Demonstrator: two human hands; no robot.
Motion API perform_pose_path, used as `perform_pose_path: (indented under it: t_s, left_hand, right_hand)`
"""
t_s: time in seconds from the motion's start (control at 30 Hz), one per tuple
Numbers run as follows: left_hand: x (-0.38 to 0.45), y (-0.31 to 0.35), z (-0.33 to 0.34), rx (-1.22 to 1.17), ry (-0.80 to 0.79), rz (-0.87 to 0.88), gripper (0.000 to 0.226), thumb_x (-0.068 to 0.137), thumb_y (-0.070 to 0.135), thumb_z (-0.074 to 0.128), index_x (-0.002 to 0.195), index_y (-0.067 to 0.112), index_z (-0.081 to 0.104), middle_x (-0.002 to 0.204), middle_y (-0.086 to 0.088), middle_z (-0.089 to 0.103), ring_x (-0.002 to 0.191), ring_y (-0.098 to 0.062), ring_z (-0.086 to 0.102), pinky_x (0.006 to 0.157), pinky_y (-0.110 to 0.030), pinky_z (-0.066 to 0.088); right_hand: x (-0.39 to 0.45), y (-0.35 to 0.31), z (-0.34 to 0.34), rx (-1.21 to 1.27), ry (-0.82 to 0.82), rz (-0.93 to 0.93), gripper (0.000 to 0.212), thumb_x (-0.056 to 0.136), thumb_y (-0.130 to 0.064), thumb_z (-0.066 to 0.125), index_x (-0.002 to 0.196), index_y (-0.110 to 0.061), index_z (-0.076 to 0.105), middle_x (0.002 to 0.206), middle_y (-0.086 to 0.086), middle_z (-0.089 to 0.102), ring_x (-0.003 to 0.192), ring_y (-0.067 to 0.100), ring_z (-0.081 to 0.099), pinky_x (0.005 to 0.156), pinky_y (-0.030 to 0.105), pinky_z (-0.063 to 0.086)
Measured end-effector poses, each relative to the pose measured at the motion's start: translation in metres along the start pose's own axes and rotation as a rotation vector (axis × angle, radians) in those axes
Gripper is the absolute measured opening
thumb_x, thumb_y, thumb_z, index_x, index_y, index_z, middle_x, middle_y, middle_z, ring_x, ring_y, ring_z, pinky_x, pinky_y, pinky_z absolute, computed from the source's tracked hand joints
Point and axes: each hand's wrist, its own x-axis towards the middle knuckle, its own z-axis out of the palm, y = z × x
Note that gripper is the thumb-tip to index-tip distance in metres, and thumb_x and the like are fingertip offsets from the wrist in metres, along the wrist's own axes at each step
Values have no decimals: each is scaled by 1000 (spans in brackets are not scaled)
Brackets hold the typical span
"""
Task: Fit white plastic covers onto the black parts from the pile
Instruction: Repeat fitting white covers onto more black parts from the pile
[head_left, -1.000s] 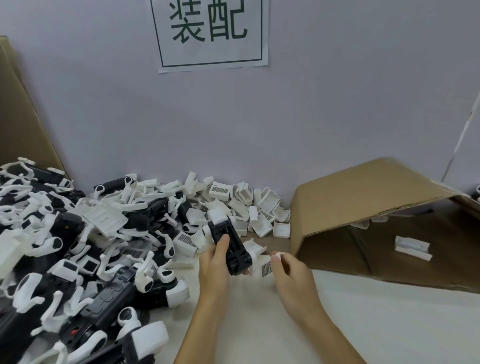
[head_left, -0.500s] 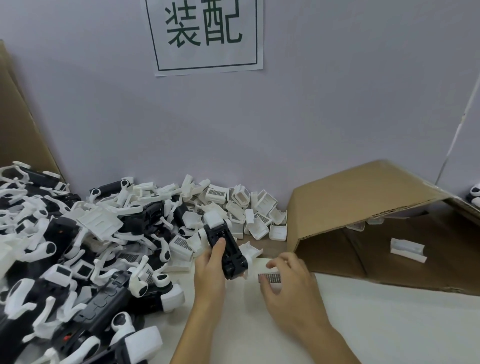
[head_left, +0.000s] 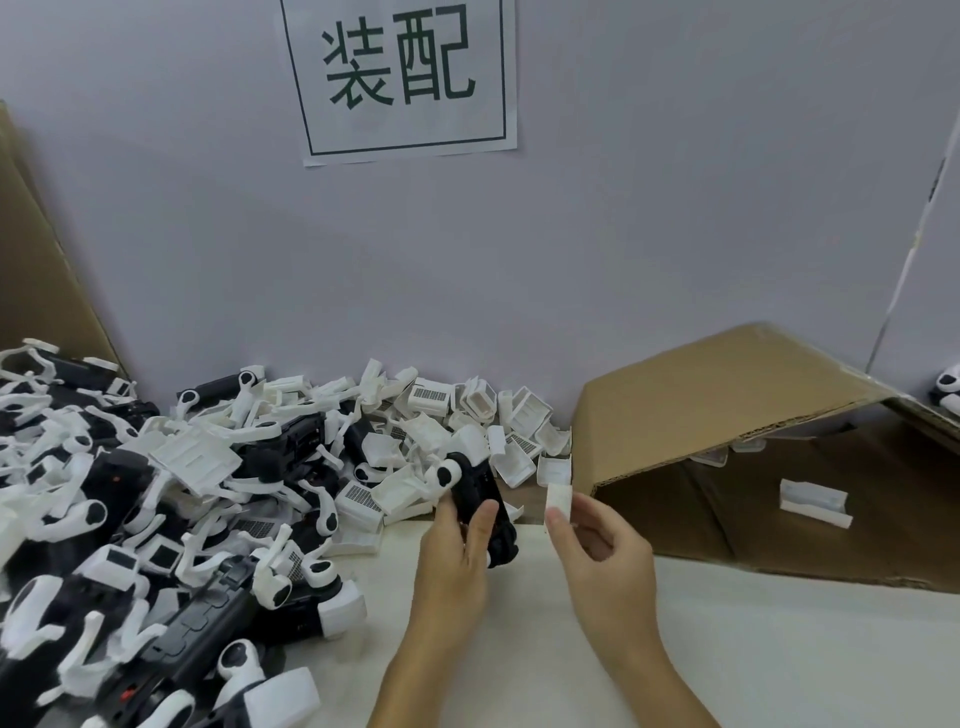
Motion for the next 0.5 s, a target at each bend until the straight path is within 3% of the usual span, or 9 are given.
perform_pose_path:
  t_s: [0.1,0.2,0.3,0.43,0.5]
  left_hand:
    - [-2,0,4,8,-15,-2,29,89,54,34,114,46,45,102,33,59,93,26,53,82,-4,38]
    - [-6,3,3,21,-46,-14,26,92,56,31,116,53,43,110,37,57,109,18,51,105,-25,36]
    - [-7,3,2,53,-75,-31,12,99,49,43,102,45,53,101,17,68,102,0,62,102,-41,47]
    - [-6,4,7,79,-104,-15,20,93,54,45,104,41,56,104,10,70,104,-11,65,102,-45,46]
    - [-6,2,11,93,-130,-16,14,99,47,43,104,41,55,109,8,68,109,-15,63,103,-45,44]
  right_hand:
    - [-2,1,5,100,-10,15,20,87,-20,76,101,-33,70,95,-18,75,90,-1,70,73,8,51]
    - [-3,3,7,94,-9,26,24,87,-20,76,109,-26,70,97,-17,75,93,-1,69,74,8,51]
    - [-2,4,8,81,-6,37,26,87,-19,76,111,-27,68,98,-13,75,93,-3,69,74,9,51]
    - [0,1,10,75,-33,4,27,87,-19,76,100,-40,64,95,-26,73,91,-4,68,72,8,50]
    - [1,3,11,76,-39,-8,28,87,-18,77,100,-39,65,95,-22,74,91,-2,69,72,10,51]
